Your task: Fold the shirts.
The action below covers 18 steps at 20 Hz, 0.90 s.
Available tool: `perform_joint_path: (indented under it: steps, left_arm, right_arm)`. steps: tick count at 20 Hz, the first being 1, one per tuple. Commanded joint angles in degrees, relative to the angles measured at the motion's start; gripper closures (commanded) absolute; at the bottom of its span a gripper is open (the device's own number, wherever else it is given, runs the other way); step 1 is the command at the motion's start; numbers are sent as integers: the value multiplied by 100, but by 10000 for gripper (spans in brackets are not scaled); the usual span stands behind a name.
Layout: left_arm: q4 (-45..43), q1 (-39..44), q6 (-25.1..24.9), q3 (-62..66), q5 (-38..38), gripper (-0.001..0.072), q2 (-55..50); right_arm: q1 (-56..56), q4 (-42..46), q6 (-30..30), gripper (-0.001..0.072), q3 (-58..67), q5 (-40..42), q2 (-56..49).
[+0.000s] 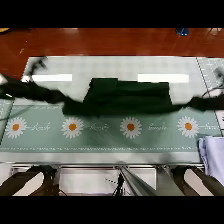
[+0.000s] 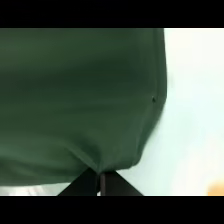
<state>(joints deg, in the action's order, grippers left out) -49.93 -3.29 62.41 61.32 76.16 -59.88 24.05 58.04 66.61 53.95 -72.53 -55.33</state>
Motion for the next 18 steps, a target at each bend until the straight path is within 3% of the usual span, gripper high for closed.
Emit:
perform_joint_path:
  steps: [1,6,10,14,18]
  left_arm:
    - [2,-251,337,1875,-103,684,916]
    - [-483,-678,697,4323,-358,684,1631]
    - [-1508,-693,922,5466,-157,684,1967]
    - [-2304,-693,1211,5606,1150,684,2192]
    - [-2028,-693,1523,5606,2594,685,2146]
  right_arm:
    - [-24,-525,168,693,1919,352,828]
    - [-24,-15,1108,693,4371,752,1405]
    - [-24,861,1617,693,5292,42,1639]
    - [-24,1727,1631,693,5414,-1217,1897]
    - [-24,1598,1436,693,5414,-1779,1945]
